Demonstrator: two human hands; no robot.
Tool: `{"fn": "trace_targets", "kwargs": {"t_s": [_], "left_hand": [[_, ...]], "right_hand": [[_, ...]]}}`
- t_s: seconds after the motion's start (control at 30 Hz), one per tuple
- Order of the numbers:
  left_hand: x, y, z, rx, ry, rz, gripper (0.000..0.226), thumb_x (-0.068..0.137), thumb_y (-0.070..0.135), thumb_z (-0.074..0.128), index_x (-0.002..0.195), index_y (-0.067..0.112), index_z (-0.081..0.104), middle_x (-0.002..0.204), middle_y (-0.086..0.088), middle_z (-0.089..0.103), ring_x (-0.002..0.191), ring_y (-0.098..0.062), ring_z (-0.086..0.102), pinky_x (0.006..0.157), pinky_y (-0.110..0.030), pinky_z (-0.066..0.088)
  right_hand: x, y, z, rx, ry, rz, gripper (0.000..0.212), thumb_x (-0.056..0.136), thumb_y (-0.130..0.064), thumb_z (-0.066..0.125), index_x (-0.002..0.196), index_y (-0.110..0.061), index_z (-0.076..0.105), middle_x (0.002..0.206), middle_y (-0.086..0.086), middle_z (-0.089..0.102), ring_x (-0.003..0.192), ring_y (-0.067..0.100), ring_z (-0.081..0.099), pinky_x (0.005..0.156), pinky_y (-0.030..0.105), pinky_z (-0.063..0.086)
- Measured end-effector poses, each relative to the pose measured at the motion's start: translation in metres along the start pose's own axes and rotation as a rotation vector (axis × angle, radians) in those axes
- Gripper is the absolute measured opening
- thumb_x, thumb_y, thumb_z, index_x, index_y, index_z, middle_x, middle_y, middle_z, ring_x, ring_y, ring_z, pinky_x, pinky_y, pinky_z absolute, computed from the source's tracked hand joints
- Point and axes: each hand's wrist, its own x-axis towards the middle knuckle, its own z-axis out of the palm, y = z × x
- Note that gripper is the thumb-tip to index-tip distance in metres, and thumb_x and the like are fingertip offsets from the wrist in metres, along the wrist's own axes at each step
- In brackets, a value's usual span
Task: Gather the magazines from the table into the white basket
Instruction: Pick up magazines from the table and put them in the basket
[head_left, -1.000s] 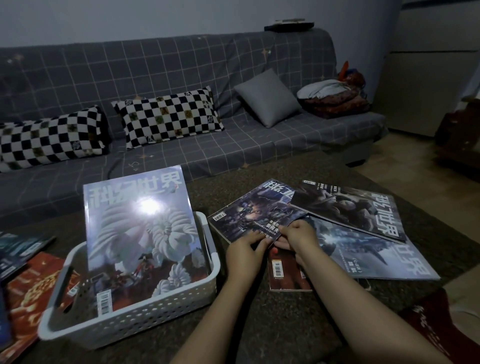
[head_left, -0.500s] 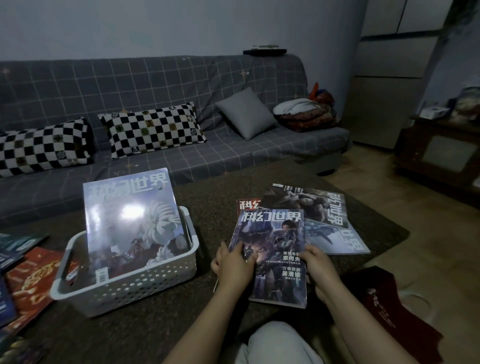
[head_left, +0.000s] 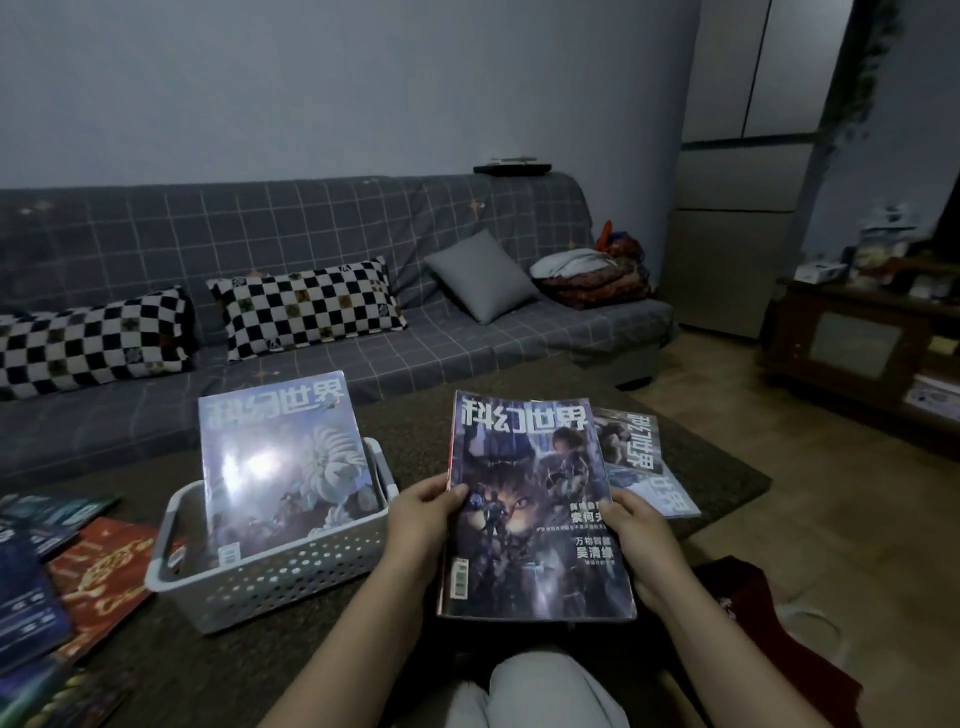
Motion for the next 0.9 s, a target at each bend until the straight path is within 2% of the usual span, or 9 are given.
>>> {"fn": "trace_targets", "kwargs": {"t_s": [0.1, 0.17, 0.23, 0.4, 0.57, 0.7, 0.8, 0.9], "left_hand": [[-0.002, 0.027, -0.025, -0.1, 0.013, 0.057, 0.024, 0.087, 0.003, 0.062, 0.11, 0.005, 0.068, 0.097, -0.023, 0.072, 0.091, -0.041, 0.068, 0.083, -0.051, 0.056], [0.0, 0.042, -0.047, -0.157, 0.035, 0.108, 0.023, 0.086, 0.001, 0.062, 0.108, 0.003, 0.068, 0.086, -0.017, 0.074, 0.074, -0.031, 0.071, 0.065, -0.036, 0.06], [0.001, 0.056, -0.07, -0.175, 0.069, 0.149, 0.023, 0.086, 0.0, 0.061, 0.107, 0.002, 0.068, 0.077, -0.011, 0.074, 0.061, -0.021, 0.069, 0.051, -0.025, 0.056], [0.012, 0.084, -0.126, -0.213, 0.163, 0.194, 0.028, 0.088, 0.0, 0.058, 0.115, 0.004, 0.065, 0.088, -0.012, 0.071, 0.058, -0.016, 0.069, 0.044, -0.02, 0.051], [0.035, 0.091, -0.175, -0.246, 0.27, 0.215, 0.036, 0.088, 0.004, 0.061, 0.124, 0.007, 0.06, 0.095, -0.01, 0.071, 0.073, -0.017, 0.067, 0.058, -0.027, 0.054], [0.057, 0.09, -0.209, -0.191, 0.367, 0.273, 0.038, 0.087, 0.003, 0.062, 0.125, 0.007, 0.06, 0.114, -0.015, 0.068, 0.095, -0.024, 0.067, 0.085, -0.038, 0.055], [0.067, 0.083, -0.225, -0.137, 0.448, 0.319, 0.038, 0.085, -0.001, 0.063, 0.122, 0.004, 0.061, 0.115, -0.014, 0.067, 0.097, -0.021, 0.065, 0.088, -0.033, 0.053], [0.074, 0.069, -0.235, -0.04, 0.503, 0.316, 0.037, 0.083, -0.002, 0.066, 0.12, 0.001, 0.062, 0.115, -0.015, 0.067, 0.099, -0.022, 0.064, 0.095, -0.037, 0.05]], "right_hand": [[-0.001, -0.023, 0.023, 0.012, -0.064, -0.089, 0.016, 0.094, -0.012, 0.049, 0.104, -0.018, 0.061, 0.091, 0.007, 0.071, 0.078, 0.022, 0.069, 0.062, 0.031, 0.052], [0.0, -0.037, 0.045, -0.011, -0.119, -0.142, 0.016, 0.094, -0.014, 0.05, 0.106, -0.017, 0.06, 0.094, 0.005, 0.07, 0.081, 0.021, 0.069, 0.063, 0.032, 0.052], [0.004, -0.049, 0.071, -0.034, -0.172, -0.193, 0.019, 0.094, -0.013, 0.051, 0.11, -0.015, 0.06, 0.098, 0.005, 0.07, 0.085, 0.021, 0.067, 0.066, 0.031, 0.051], [0.017, -0.071, 0.141, -0.065, -0.284, -0.251, 0.021, 0.093, -0.012, 0.051, 0.112, -0.014, 0.059, 0.098, 0.008, 0.07, 0.087, 0.023, 0.067, 0.074, 0.036, 0.053], [0.03, -0.081, 0.202, -0.077, -0.374, -0.233, 0.016, 0.093, -0.013, 0.051, 0.104, -0.022, 0.059, 0.088, 0.005, 0.072, 0.077, 0.02, 0.07, 0.066, 0.035, 0.055], [0.039, -0.078, 0.247, -0.142, -0.404, -0.241, 0.015, 0.093, -0.013, 0.051, 0.101, -0.023, 0.059, 0.089, 0.007, 0.071, 0.081, 0.022, 0.069, 0.072, 0.039, 0.056], [0.045, -0.068, 0.273, -0.243, -0.391, -0.251, 0.015, 0.093, -0.012, 0.051, 0.101, -0.022, 0.058, 0.085, 0.006, 0.07, 0.079, 0.022, 0.068, 0.065, 0.035, 0.054], [0.05, -0.053, 0.287, -0.317, -0.345, -0.262, 0.013, 0.092, -0.01, 0.052, 0.1, -0.019, 0.058, 0.084, 0.007, 0.069, 0.078, 0.023, 0.066, 0.069, 0.037, 0.053]]}}
